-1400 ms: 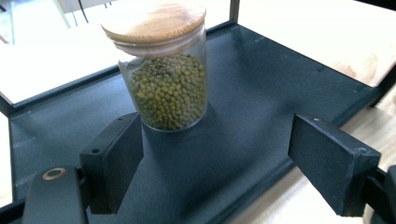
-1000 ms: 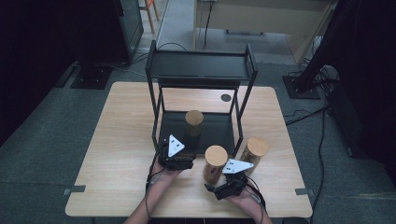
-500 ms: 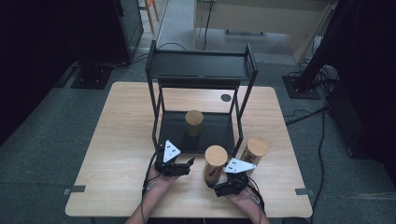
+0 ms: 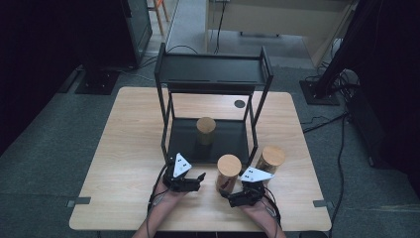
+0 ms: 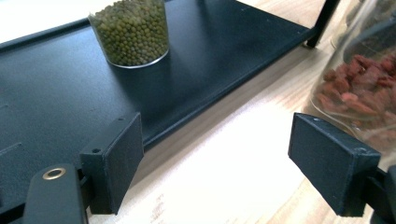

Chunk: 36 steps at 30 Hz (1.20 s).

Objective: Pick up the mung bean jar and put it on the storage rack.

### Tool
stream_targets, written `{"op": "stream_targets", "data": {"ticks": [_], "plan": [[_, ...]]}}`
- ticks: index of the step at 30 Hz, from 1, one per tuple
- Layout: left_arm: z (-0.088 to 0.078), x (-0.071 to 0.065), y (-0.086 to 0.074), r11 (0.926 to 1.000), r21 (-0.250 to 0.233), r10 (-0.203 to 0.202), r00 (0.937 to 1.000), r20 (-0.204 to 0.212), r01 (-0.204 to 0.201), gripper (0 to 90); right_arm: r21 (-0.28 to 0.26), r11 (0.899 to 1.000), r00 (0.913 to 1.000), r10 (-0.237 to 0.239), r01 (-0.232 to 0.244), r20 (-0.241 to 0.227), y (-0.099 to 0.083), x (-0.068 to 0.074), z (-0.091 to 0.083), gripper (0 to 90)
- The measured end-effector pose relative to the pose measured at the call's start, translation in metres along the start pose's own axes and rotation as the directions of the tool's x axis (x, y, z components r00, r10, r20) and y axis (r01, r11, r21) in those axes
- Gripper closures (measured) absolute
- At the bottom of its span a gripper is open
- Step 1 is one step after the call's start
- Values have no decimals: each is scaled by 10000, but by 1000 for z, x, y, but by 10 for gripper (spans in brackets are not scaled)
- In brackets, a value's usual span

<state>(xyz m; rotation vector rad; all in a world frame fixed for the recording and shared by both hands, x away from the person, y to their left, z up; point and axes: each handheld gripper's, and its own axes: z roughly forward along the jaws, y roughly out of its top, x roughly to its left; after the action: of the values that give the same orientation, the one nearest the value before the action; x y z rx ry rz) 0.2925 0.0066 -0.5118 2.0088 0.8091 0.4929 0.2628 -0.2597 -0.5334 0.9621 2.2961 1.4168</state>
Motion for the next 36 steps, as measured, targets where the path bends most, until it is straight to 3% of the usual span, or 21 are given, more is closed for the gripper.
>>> {"op": "stream_targets", "data": {"ticks": [7, 13, 18, 28, 36], "plan": [[-4, -2, -7, 9998, -55, -174, 9998, 18, 174, 185, 170, 9998, 9999, 82, -84, 77, 1, 0, 2, 67], [-6, -2, -12, 10000, -41, -52, 10000, -75, 52, 185, 283, 9996, 9998, 57, -62, 180, 1, 0, 2, 80], [-6, 0, -13, 9993, -84, -358, 9989, 315, 360, 185, 559, 9984, 9994, -64, 45, 328, 1, 2, 5, 35], [-8, 1, -16, 9999, -21, -168, 9988, 465, 169, 185, 934, 9956, 10000, 7, -5, -14, 2, 1, 7, 62], [-9, 1, -20, 9997, -18, -222, 9988, 445, 224, 185, 649, 9979, 9998, 84, -72, -186, 1, 0, 4, 70]]}}
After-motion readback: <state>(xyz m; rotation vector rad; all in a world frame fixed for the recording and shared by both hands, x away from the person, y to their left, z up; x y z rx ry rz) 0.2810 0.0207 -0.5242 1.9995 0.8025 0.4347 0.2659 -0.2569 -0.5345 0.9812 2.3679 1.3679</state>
